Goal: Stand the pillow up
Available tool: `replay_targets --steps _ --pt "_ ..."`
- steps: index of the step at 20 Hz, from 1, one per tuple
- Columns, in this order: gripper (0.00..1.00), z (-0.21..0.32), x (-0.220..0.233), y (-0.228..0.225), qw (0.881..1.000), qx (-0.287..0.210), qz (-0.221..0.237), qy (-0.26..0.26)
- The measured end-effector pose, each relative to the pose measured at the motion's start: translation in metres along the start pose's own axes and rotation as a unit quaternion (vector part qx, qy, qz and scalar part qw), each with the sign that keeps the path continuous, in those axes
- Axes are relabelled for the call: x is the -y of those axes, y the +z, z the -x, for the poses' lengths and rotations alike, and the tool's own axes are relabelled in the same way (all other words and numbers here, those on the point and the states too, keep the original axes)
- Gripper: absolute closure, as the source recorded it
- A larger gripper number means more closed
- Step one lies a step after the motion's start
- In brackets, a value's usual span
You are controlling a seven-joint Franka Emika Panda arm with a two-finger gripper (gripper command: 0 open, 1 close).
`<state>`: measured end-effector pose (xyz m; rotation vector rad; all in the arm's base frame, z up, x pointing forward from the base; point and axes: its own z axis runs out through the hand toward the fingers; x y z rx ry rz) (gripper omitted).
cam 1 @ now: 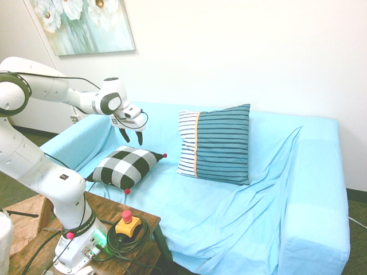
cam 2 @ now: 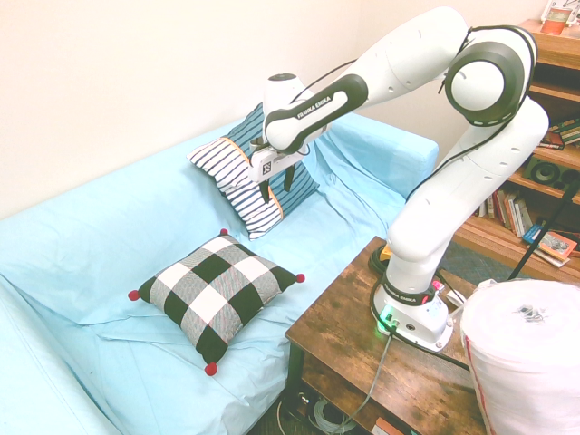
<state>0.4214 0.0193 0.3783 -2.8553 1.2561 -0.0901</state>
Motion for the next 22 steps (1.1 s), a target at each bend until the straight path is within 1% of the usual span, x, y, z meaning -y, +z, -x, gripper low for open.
replay_targets --steps 4,6,11,14,18,20,22 --pt "0.0 0.006 0.002 0.007 1.0 0.003 0.005 -0.011" --pt "0.0 0.022 0.009 0.019 1.0 0.005 0.012 -0.026" --pt "0.0 0.102 0.028 0.075 0.998 0.004 0.025 -0.061" --pt "0.0 0.149 0.043 0.101 0.997 0.005 0.008 -0.08" --pt "0.0 0.208 0.057 0.148 0.995 0.031 -0.001 -0.094" --pt "0.0 0.23 0.056 0.173 0.994 0.038 0.01 -0.101" --pt "0.0 0.241 0.051 0.195 0.994 0.038 0.02 -0.1"
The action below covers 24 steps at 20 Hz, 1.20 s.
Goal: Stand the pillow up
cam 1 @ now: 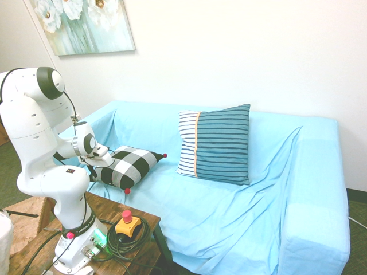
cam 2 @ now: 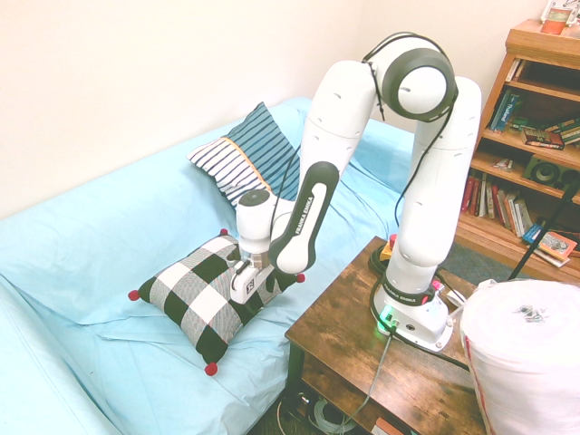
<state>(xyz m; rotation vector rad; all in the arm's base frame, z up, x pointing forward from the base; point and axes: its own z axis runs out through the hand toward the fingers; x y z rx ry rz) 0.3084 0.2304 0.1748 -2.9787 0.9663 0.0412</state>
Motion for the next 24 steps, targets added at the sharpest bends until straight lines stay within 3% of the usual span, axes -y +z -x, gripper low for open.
replay_targets --steps 7,11,19,24 --pt "0.0 0.006 -0.029 0.077 1.0 0.009 0.021 0.017" --pt "0.0 0.014 -0.024 0.101 1.0 0.01 0.008 0.023" --pt "0.0 -0.01 0.033 0.088 0.998 -0.033 -0.024 0.055" --pt "0.0 -0.036 0.073 0.052 0.995 -0.067 -0.034 0.063"
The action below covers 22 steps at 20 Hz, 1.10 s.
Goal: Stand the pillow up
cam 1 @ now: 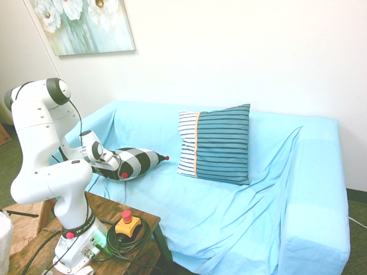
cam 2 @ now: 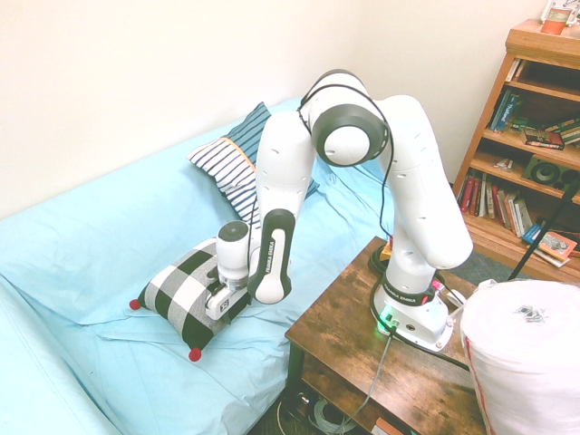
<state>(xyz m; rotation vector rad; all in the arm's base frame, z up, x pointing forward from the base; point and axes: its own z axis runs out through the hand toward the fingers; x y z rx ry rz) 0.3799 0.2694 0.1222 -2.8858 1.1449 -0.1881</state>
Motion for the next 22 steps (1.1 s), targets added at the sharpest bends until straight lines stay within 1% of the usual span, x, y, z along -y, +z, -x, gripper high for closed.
replay_targets --steps 5,9,16,22 --pt "0.0 -0.043 0.031 -0.052 1.0 -0.019 -0.018 0.017" --pt "0.0 -0.076 0.053 -0.082 0.999 -0.032 -0.035 0.018" --pt "0.0 -0.142 0.114 -0.139 0.997 -0.047 -0.059 0.024" --pt "0.0 -0.219 0.168 -0.162 0.995 -0.058 -0.08 0.027"
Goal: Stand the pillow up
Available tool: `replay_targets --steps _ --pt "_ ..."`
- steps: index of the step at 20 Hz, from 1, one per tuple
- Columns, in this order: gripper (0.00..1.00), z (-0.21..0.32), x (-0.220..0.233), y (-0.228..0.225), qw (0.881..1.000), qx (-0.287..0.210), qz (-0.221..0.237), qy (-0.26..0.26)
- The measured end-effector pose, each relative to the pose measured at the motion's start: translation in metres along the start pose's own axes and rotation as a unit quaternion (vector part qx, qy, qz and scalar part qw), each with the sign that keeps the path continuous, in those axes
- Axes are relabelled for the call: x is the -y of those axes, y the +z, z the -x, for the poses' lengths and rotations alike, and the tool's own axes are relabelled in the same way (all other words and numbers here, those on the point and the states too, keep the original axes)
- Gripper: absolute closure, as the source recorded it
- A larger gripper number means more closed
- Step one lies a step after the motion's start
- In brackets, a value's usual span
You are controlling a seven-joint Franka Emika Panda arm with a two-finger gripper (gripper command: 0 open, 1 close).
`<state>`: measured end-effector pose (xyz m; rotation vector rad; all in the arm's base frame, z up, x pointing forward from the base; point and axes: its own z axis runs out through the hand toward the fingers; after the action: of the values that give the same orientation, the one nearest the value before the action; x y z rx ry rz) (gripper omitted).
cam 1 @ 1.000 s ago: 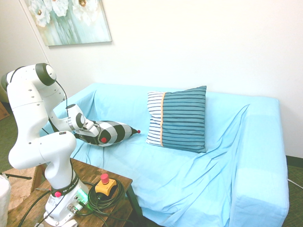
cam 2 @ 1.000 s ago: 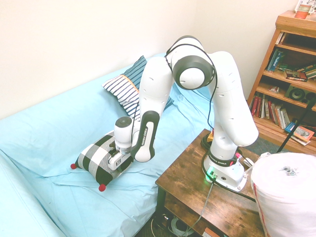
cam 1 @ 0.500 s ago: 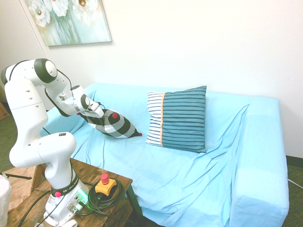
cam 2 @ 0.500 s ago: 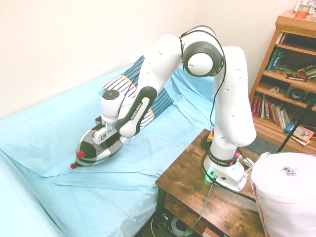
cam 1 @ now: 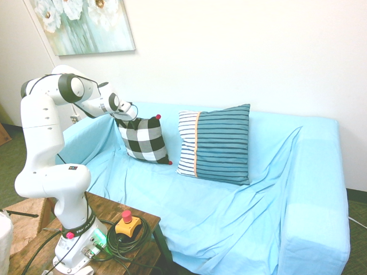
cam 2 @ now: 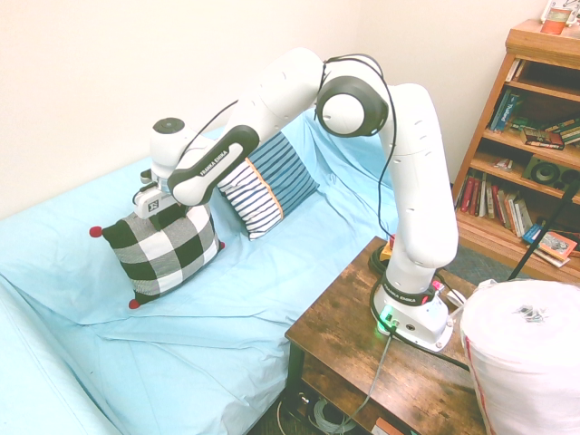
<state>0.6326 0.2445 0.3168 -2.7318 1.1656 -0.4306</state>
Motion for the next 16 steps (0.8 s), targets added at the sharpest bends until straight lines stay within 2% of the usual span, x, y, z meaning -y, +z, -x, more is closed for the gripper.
replay_targets --steps 4,7,10,16 --pt "0.0 -0.029 0.034 -0.017 1.0 0.006 -0.008 0.003" --pt "0.0 -0.021 0.029 -0.024 1.0 0.011 0.0 -0.008" --pt "0.0 -0.022 -0.008 -0.027 0.999 0.019 0.031 -0.012" --pt "0.0 -0.082 -0.123 -0.06 0.998 0.032 0.058 -0.006"
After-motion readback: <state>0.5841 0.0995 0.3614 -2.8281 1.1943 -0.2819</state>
